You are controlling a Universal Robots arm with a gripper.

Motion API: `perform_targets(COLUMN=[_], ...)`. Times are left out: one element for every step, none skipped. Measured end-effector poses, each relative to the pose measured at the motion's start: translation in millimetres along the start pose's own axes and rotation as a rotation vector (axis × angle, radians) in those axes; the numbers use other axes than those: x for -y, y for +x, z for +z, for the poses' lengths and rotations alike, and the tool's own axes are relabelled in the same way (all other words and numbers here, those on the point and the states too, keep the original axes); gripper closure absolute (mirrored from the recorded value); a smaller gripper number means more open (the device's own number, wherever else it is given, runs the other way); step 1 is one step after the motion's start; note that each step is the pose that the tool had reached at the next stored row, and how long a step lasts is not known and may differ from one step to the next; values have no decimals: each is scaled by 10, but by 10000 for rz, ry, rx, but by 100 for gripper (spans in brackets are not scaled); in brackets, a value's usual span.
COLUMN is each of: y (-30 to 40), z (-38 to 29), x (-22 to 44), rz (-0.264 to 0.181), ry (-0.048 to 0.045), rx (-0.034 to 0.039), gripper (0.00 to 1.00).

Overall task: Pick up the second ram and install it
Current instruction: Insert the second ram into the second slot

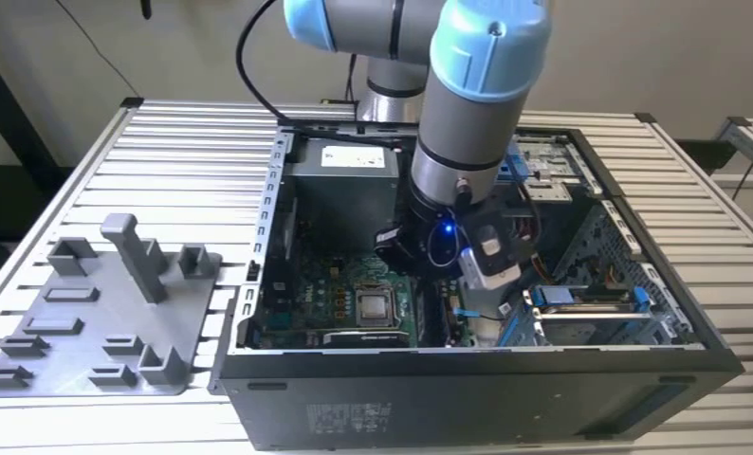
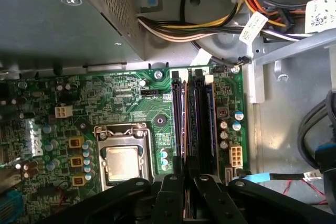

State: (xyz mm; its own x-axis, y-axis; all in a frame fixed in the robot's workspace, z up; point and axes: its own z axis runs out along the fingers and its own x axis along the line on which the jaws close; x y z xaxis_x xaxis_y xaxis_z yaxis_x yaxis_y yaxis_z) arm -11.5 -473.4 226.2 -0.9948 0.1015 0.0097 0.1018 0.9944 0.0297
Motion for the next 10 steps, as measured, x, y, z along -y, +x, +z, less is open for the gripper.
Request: perform_targets(y=[0, 0, -1, -1, -1, -1, -2, -2, -3, -6], z=[7, 8, 7, 9, 12, 13, 16, 19, 20, 20], x=[0, 1, 3, 4, 5, 8, 10, 10, 10, 11], rz=[13, 20, 26, 30, 33, 33, 33, 33, 34, 32], ry=[-2, -1, 1, 0, -2, -1, -1, -3, -1, 0], rx=[1, 1, 0, 1, 1, 1, 0, -1, -1, -4], gripper=[86, 86, 86, 86, 86, 86, 86, 86, 86, 86])
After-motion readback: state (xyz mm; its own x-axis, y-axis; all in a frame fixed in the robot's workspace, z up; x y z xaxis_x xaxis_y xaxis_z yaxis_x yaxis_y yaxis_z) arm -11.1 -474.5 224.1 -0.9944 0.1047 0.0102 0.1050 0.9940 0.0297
